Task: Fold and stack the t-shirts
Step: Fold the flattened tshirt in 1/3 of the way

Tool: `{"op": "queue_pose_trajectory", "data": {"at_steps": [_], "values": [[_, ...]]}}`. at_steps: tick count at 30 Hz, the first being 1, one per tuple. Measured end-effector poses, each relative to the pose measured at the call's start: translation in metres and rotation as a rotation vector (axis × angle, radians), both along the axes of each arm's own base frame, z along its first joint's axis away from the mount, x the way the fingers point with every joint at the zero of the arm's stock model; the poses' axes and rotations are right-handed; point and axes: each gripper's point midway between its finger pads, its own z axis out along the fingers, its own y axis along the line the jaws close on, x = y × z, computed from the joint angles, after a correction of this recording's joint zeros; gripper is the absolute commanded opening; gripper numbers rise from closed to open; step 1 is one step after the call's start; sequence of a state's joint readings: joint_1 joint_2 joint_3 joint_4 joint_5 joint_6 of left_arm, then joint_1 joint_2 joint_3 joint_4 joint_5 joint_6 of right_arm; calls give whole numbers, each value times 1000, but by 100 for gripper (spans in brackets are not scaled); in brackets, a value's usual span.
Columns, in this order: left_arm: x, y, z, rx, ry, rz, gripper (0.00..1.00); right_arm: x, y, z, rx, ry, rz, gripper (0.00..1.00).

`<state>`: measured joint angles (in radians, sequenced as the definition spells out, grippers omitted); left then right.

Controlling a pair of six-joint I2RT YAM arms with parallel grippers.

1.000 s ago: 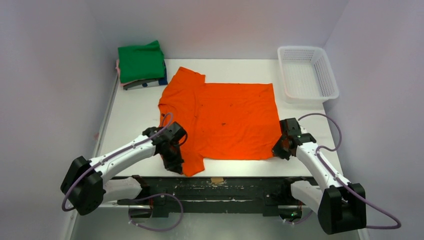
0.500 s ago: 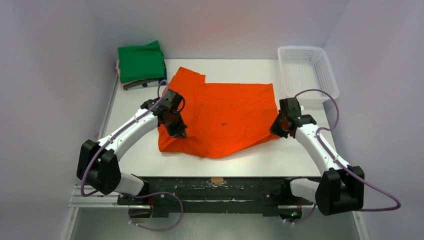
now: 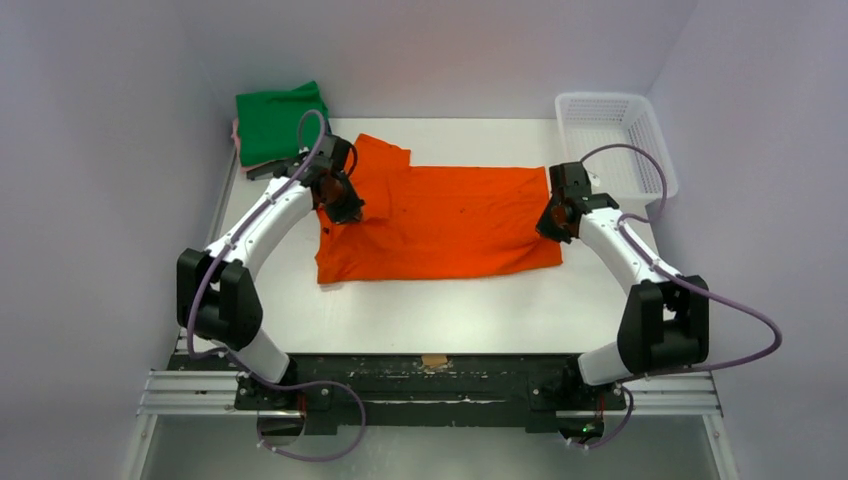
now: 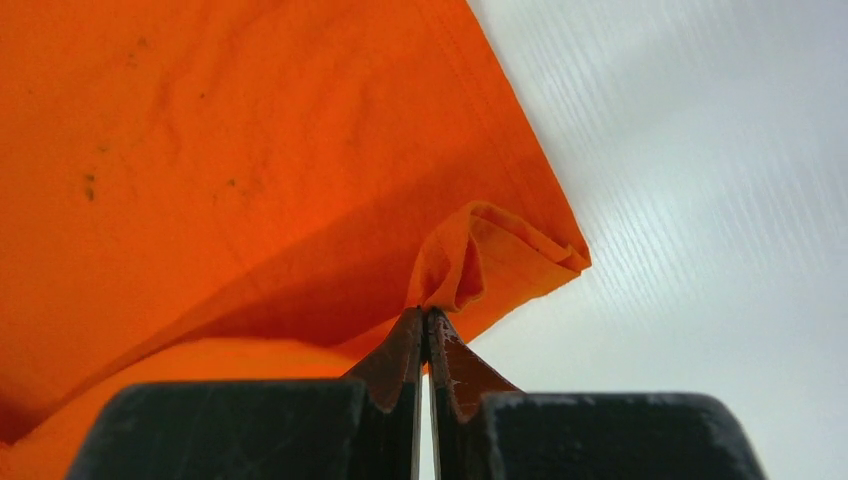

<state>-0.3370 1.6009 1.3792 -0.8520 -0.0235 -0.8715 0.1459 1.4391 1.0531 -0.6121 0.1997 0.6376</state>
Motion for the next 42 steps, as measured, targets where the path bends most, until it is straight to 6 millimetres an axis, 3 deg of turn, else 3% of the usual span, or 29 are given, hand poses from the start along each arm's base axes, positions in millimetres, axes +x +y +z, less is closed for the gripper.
{"op": "queue_pose_trajectory", "data": {"at_steps": [11, 13, 16, 18, 20, 23, 25, 28, 33, 36, 38, 41, 42], "values": [[61, 7, -4, 55, -52, -40, 0, 29, -10, -7, -62, 8, -57, 0], [72, 8, -4, 68, -59, -53, 2, 34, -11, -10, -68, 14, -61, 8], [91, 9, -9, 94, -60, -60, 22, 45, -12, -15, -78, 22, -80, 33], [100, 12, -16, 107, -41, -54, 50, 51, -14, -19, -92, 30, -101, 43], [107, 16, -22, 116, -22, -50, 70, 56, -17, -21, -102, 35, -123, 46], [117, 25, -29, 122, 5, -29, 78, 61, -21, -19, -114, 33, -145, 56], [115, 32, -31, 124, 25, -21, 80, 61, -23, -15, -121, 25, -152, 63], [105, 32, -31, 87, 31, -26, 86, 59, -19, -8, -99, -4, -129, 66], [53, 12, -45, -32, 76, -61, 89, 46, 13, -9, -2, -57, -2, 69], [43, -1, -57, -77, 107, -86, 89, 50, 41, -25, 28, -42, 98, 71], [47, -7, -69, -91, 121, -89, 89, 54, 58, -47, 33, -11, 152, 72], [47, -11, -91, -98, 160, -88, 89, 50, 68, -79, 34, 50, 187, 73], [45, -11, -97, -99, 170, -87, 89, 51, 69, -79, 36, 44, 192, 73]]}}
